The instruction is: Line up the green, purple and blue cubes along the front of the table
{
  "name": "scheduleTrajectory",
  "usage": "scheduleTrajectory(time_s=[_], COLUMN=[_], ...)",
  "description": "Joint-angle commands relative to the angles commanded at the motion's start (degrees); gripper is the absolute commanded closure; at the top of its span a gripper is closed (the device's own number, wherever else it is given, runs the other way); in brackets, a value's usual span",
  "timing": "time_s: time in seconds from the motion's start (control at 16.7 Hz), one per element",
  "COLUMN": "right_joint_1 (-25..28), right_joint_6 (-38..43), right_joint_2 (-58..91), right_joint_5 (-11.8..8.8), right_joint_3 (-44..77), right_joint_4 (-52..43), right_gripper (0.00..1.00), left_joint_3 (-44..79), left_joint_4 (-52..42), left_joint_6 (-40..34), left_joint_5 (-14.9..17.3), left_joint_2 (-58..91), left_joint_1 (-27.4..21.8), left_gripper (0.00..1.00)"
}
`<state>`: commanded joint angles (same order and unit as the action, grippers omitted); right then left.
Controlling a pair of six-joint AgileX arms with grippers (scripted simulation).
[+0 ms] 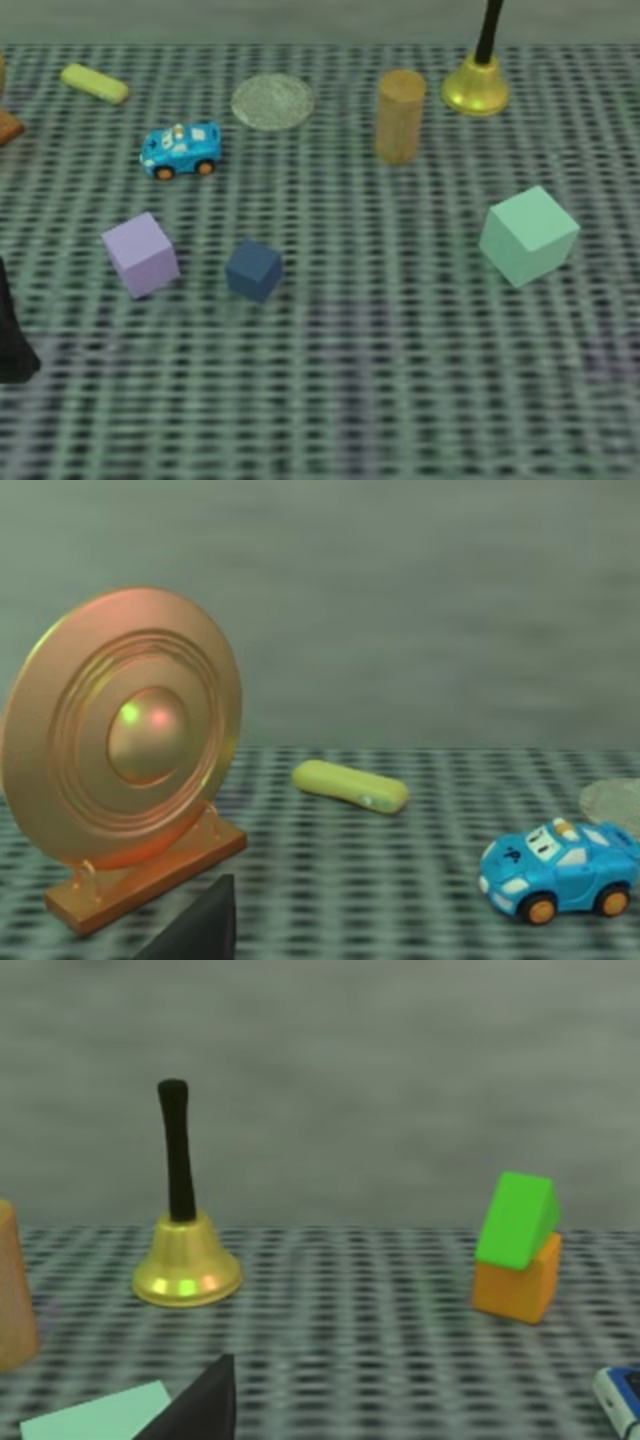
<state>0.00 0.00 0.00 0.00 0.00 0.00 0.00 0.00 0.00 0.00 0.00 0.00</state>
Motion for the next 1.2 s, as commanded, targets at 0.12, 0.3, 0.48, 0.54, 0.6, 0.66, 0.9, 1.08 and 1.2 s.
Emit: scheduleTrajectory(time_s=[0.12, 0.3, 0.48, 0.54, 0.6, 0.66, 0.9, 1.08, 1.2], right_joint_1=[0.0, 0.0, 0.0, 0.0, 0.0, 0.0, 0.0, 0.0, 0.0], right_joint_6=[0.0, 0.0, 0.0, 0.0, 0.0, 0.0, 0.0, 0.0, 0.0], right_joint_2=[0.0, 0.0, 0.0, 0.0, 0.0, 0.0, 0.0, 0.0, 0.0], right_joint_5=[0.0, 0.0, 0.0, 0.0, 0.0, 0.0, 0.0, 0.0, 0.0], right_joint_3=[0.0, 0.0, 0.0, 0.0, 0.0, 0.0, 0.0, 0.0, 0.0], right_joint_4=[0.0, 0.0, 0.0, 0.0, 0.0, 0.0, 0.0, 0.0, 0.0], right_gripper=[0.0, 0.0, 0.0, 0.0, 0.0, 0.0, 0.0, 0.0, 0.0], left_joint_3=[0.0, 3.5, 11.9, 15.5, 19.5, 23.7, 42.4, 57.3, 67.1], left_joint_4=[0.0, -1.9, -7.1, -9.4, -12.1, -15.0, -28.7, -39.8, -46.8], left_joint_6=[0.0, -0.1, -0.2, -0.2, -0.2, -0.2, 0.0, 0.2, 0.3], left_joint_5=[0.0, -0.1, -0.2, -0.2, -0.1, -0.1, 0.2, 0.4, 0.5], left_joint_2=[0.0, 3.6, 12.6, 16.8, 21.5, 26.7, 50.8, 70.4, 83.1], left_joint_1=[0.0, -0.9, -3.2, -4.2, -5.3, -6.5, -11.9, -16.3, -19.1], left_gripper=[0.0, 0.0, 0.0, 0.0, 0.0, 0.0, 0.0, 0.0, 0.0])
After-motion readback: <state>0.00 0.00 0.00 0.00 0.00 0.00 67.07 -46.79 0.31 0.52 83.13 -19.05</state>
